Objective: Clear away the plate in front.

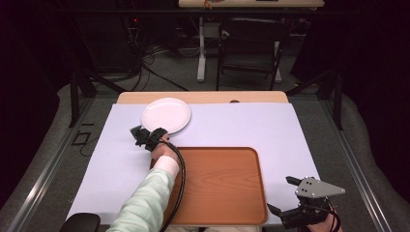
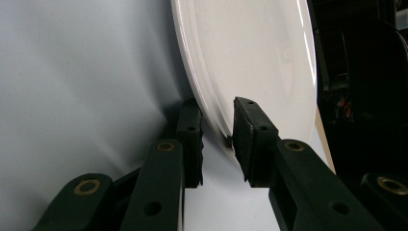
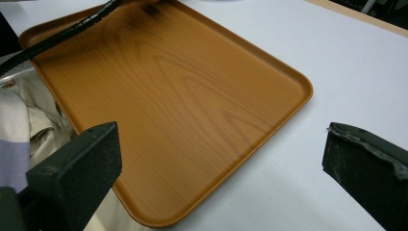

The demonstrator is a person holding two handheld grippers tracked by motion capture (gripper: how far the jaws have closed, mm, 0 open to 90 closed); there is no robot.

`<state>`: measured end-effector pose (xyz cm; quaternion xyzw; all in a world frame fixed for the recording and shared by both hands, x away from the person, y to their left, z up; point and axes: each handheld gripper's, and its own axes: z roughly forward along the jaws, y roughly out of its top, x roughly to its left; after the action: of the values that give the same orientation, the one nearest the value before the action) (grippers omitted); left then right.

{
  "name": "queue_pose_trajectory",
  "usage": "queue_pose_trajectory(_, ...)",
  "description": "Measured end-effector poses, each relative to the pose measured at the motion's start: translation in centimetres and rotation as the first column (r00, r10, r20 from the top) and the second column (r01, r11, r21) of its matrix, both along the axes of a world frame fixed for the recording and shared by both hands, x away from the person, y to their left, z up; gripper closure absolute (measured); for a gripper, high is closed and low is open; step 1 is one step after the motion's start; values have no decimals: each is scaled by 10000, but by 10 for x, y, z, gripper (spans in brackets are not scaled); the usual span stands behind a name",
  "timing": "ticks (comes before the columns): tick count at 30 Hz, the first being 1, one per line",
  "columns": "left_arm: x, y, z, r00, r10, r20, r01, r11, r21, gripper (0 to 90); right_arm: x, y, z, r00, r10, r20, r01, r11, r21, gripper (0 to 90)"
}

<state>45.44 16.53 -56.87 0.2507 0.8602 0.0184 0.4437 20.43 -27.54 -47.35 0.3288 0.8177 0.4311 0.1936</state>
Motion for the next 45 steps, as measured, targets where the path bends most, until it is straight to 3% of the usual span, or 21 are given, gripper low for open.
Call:
queue_pose_trajectory(3,0,-2,-1,9999,8,161,-12,9998,201,734,0,0,0,10000,-13,-2,13,10000,-1,0)
queue_pose_trajectory(11,-2,4,-7,9978,-37,662,55,9996,-264,765,1,0,0,10000,-12,-59,12,10000,-11,0)
queue_pose_trajectory(16,-2,10,-3,9914,-294,1275,325,9992,-222,830,1,0,0,10000,-20,-94,20,10000,6,0)
queue_pose_trajectory(23,0,21,-3,9721,-1195,2017,1252,9920,-160,870,2,0,0,9998,-43,-187,44,10000,59,0)
queue_pose_trajectory(26,1,26,-4,9595,-1584,2331,1623,9867,25,874,3,0,0,9997,-42,-254,43,10000,34,0)
queue_pose_trajectory(29,4,27,-3,9512,-1887,2443,1936,9811,41,873,8,0,-1,9982,-113,-596,117,9999,56,0)
queue_pose_trajectory(33,6,26,1,9314,-2467,2675,2556,9668,19,870,15,2,-1,9950,-340,-940,337,9994,-50,0)
queue_pose_trajectory(36,8,25,6,9103,-2930,2924,3034,9528,100,873,24,6,-1,9919,-394,-1207,383,9992,-118,0)
queue_pose_trajectory(42,8,21,29,8613,-3775,3402,3827,9223,545,871,59,16,5,9826,-595,-1760,625,9980,118,0)
queue_pose_trajectory(45,5,19,42,8243,-4330,3648,4314,8976,905,871,87,24,9,9765,-725,-2030,840,9953,482,0)
